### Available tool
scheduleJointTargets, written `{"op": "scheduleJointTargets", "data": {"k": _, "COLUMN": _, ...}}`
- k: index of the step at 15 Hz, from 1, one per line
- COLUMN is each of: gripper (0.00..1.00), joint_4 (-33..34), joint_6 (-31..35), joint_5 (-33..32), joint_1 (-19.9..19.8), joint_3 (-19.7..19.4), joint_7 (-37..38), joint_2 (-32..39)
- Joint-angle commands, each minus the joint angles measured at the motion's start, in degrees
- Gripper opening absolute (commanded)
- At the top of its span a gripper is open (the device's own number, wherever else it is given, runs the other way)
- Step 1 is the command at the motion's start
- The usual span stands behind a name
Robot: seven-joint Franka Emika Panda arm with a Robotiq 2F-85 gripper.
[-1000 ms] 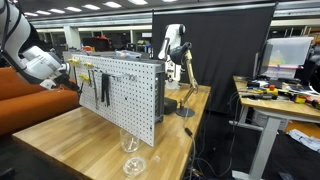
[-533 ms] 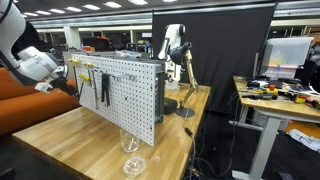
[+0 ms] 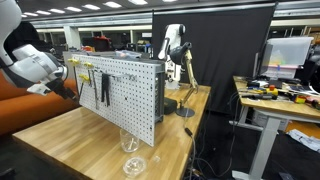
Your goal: Put the object
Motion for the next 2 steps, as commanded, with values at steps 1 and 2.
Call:
{"op": "scheduleJointTargets", "data": {"k": 1, "gripper": 1.0, "joint_4": -0.01, "joint_6": 0.0, "joint_5": 0.0, "joint_1": 0.01, "joint_3": 0.12, "joint_7": 0.0, "joint_2": 0.0}}
{"op": "scheduleJointTargets", "data": {"k": 2, "gripper": 1.0, "joint_4": -0.01, "joint_6": 0.0, "joint_5": 0.0, "joint_1": -0.02, "joint_3": 0.11, "joint_7": 0.0, "joint_2": 0.0}}
